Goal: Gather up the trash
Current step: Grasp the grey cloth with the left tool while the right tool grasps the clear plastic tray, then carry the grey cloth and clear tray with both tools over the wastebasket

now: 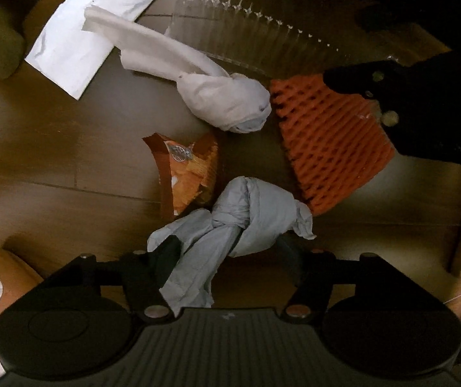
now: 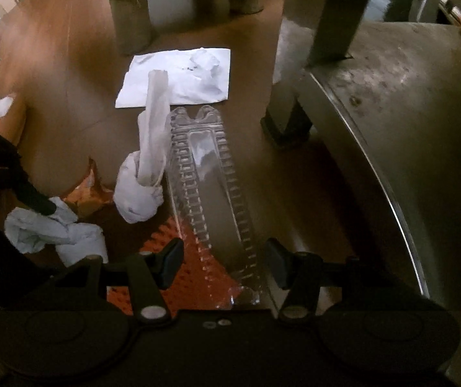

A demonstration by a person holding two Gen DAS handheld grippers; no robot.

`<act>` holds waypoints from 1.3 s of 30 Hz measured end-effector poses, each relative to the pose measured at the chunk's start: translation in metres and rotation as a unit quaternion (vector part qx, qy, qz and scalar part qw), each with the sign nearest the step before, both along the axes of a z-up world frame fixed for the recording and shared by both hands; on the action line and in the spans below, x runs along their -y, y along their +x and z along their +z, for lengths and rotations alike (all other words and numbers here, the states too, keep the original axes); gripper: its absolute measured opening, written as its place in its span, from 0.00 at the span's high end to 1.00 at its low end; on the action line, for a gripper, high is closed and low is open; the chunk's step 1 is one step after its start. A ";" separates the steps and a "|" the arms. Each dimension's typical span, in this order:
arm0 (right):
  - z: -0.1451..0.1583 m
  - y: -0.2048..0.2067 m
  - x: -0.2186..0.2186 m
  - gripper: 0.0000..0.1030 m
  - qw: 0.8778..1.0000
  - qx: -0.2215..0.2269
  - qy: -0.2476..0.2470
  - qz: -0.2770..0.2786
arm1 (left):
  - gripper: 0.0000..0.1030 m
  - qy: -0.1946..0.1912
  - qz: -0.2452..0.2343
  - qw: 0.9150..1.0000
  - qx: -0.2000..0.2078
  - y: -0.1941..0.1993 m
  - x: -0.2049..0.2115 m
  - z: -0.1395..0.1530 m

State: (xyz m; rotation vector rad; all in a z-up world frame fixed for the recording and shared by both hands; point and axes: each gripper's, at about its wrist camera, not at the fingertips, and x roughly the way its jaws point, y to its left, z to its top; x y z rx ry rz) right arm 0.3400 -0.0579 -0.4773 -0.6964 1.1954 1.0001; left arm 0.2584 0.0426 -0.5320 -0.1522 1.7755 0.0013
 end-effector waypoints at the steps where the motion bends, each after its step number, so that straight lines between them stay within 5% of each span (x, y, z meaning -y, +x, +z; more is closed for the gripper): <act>1: -0.001 0.000 -0.001 0.47 1.000 -0.004 0.000 -0.002 | 0.38 0.000 0.000 1.000 0.000 0.001 0.001 -0.003; 10: 0.005 -0.005 0.002 0.56 0.999 0.002 0.003 -0.037 | 0.52 0.001 0.006 1.000 -0.010 -0.001 0.003 0.001; 19: 0.053 -0.023 0.025 0.58 0.996 -0.006 0.008 -0.090 | 0.54 0.007 0.006 1.000 -0.021 -0.004 0.009 0.038; 27: 0.133 -0.051 0.045 0.58 0.990 0.012 0.031 -0.135 | 0.54 0.013 0.036 0.999 0.011 -0.018 0.018 0.117; 39: 0.280 -0.116 0.070 0.58 0.978 0.086 0.088 -0.169 | 0.54 0.002 0.097 0.985 0.142 -0.060 0.018 0.276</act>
